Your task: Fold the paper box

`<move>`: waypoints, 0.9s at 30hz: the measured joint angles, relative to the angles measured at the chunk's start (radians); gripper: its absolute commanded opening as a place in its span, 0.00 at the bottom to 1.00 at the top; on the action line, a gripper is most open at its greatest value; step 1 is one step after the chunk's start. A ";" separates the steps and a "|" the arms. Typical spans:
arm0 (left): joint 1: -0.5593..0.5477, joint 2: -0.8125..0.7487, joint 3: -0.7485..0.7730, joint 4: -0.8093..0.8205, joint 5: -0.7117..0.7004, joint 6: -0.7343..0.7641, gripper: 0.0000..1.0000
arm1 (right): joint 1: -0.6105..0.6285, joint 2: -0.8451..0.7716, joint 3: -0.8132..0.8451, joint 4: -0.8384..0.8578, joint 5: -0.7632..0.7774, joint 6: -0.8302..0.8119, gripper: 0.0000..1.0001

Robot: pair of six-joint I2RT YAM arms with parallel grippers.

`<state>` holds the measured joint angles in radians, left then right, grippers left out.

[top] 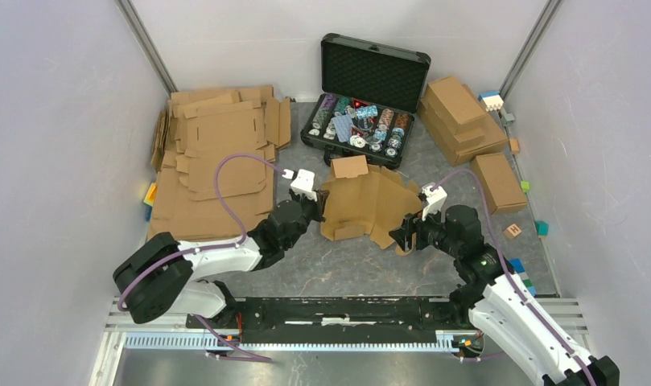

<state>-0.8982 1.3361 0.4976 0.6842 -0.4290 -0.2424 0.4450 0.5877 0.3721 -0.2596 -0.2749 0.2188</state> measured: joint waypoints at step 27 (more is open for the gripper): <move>-0.145 0.115 -0.090 0.374 -0.050 0.229 0.02 | 0.000 0.060 0.006 0.036 0.048 0.012 0.72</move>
<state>-1.0431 1.4513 0.4072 1.0584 -0.4789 -0.0135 0.4450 0.6472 0.3786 -0.2237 -0.2272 0.2310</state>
